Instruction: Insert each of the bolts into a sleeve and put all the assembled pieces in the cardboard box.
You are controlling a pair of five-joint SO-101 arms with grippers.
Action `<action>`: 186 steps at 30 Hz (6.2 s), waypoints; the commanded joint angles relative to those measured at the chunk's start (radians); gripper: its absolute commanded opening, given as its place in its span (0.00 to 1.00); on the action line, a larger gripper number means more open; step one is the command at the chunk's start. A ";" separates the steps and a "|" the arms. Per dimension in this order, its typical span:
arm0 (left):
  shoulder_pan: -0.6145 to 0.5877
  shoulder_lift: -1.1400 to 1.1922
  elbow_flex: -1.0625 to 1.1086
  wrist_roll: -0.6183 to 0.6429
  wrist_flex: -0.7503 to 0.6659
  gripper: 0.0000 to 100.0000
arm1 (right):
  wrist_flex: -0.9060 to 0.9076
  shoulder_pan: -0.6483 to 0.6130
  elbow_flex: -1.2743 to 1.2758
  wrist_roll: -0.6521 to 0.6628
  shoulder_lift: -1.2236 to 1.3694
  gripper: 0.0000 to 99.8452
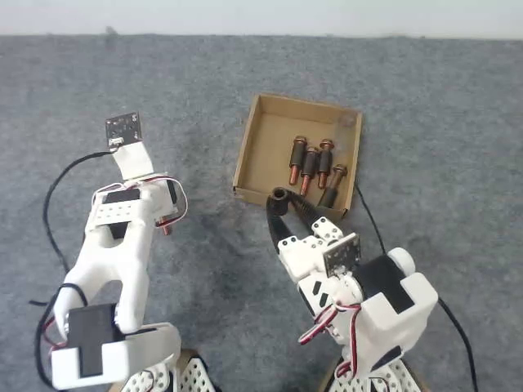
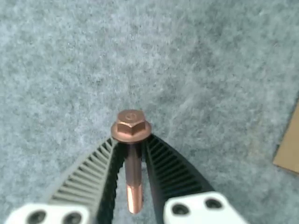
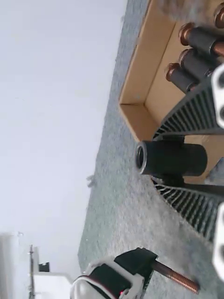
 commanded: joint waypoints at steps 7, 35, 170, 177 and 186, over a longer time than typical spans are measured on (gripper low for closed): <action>0.011 -0.147 -0.084 -0.011 -0.026 0.01 | 0.013 -0.010 0.031 -0.003 -0.050 0.01; 0.423 -0.741 0.269 -0.009 -0.466 0.01 | 0.061 -0.010 0.031 -0.003 -0.050 0.01; 0.692 -0.798 0.578 0.117 -0.577 0.01 | 0.053 -0.004 0.032 0.054 -0.051 0.01; 0.692 -0.798 0.619 0.117 -0.582 0.01 | 0.053 -0.002 0.032 0.054 -0.051 0.01; 0.692 -0.798 0.674 0.117 -0.583 0.01 | 0.053 -0.002 0.032 0.055 -0.051 0.01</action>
